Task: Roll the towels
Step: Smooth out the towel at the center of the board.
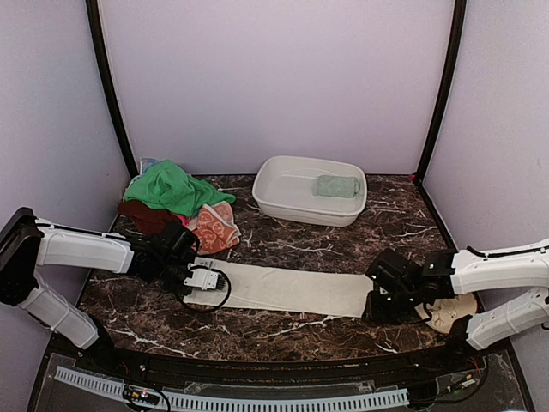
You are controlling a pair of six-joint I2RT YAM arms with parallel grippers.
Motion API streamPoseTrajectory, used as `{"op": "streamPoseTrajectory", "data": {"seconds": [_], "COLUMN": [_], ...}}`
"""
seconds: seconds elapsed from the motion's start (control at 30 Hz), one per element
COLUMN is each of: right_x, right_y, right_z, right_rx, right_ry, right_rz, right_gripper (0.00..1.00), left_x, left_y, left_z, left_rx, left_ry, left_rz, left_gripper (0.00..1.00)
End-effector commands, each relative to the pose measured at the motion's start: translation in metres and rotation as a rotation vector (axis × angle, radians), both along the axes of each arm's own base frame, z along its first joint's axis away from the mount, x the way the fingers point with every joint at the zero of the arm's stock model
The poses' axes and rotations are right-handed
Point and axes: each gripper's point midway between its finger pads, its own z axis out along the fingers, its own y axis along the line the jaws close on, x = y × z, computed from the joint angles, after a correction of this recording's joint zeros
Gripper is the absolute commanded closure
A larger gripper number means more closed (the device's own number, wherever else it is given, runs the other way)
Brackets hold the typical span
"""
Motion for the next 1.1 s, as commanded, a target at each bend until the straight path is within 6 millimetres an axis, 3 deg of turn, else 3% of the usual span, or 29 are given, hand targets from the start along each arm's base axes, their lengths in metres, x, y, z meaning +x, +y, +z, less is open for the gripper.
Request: {"op": "streamPoseTrajectory", "data": {"seconds": [0.0, 0.37, 0.53, 0.9, 1.07], "right_x": [0.001, 0.010, 0.016, 0.044, 0.053], "right_y": [0.004, 0.015, 0.013, -0.014, -0.021], "right_z": [-0.010, -0.024, -0.018, 0.034, 0.045], "right_rx": [0.008, 0.018, 0.000, -0.014, -0.003], "right_ry": [0.005, -0.001, -0.029, -0.148, -0.166], "right_rz": [-0.060, -0.084, -0.095, -0.170, -0.183], "right_gripper": [0.63, 0.80, 1.00, 1.00, 1.00], "left_x": [0.008, 0.010, 0.012, 0.012, 0.007], "left_y": [-0.005, -0.006, -0.007, -0.015, -0.014], "left_z": [0.007, 0.014, 0.017, 0.042, 0.045], "left_rx": [-0.017, -0.036, -0.049, -0.098, -0.100], "left_ry": [-0.034, -0.057, -0.065, -0.038, -0.018], "left_rz": [0.015, 0.023, 0.030, 0.044, 0.045], "left_gripper": [1.00, 1.00, 1.00, 1.00, 1.00]}}
